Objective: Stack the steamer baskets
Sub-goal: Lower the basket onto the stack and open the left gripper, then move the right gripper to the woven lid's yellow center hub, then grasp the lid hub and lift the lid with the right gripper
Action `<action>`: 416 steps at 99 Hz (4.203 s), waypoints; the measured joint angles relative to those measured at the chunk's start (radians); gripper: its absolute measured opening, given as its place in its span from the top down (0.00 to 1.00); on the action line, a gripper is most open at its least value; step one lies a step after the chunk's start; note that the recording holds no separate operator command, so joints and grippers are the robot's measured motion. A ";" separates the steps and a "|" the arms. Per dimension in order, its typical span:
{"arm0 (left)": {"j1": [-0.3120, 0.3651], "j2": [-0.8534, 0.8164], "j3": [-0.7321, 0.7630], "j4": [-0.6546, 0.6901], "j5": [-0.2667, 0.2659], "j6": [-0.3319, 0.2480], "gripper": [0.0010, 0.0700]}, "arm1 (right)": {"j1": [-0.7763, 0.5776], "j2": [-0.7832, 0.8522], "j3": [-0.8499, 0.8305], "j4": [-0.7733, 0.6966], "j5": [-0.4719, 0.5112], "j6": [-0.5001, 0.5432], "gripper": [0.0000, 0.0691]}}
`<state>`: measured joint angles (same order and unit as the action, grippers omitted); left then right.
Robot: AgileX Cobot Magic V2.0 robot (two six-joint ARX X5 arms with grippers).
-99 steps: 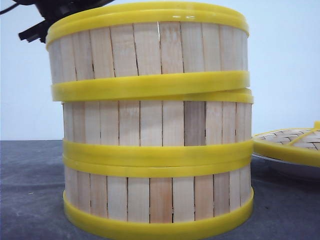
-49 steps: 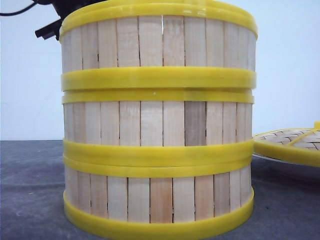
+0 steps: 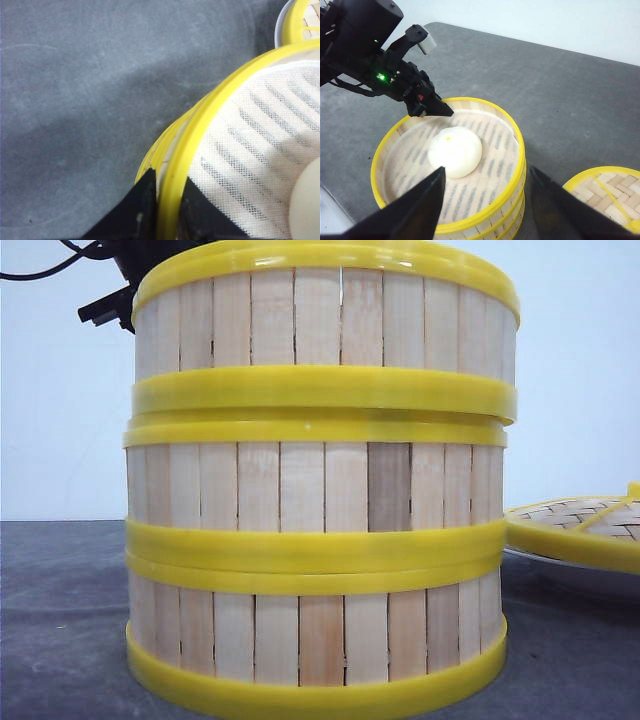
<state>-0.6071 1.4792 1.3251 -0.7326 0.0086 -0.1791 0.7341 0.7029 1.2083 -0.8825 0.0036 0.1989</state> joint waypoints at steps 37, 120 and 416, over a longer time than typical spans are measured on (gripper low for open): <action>0.006 0.001 0.003 -0.037 -0.033 0.003 0.98 | 0.000 0.000 0.000 -0.019 -0.002 0.000 0.54; 0.010 -0.229 0.003 0.111 -0.040 0.004 0.61 | 0.000 0.004 0.000 -0.060 0.098 0.030 0.50; 0.009 -1.089 -0.425 -0.017 0.018 -0.001 0.62 | -0.645 0.859 -0.002 -0.026 -0.082 -0.019 0.92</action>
<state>-0.5980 0.3897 0.9005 -0.7494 0.0261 -0.1802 0.0887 1.5623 1.2068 -0.9085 -0.0784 0.1795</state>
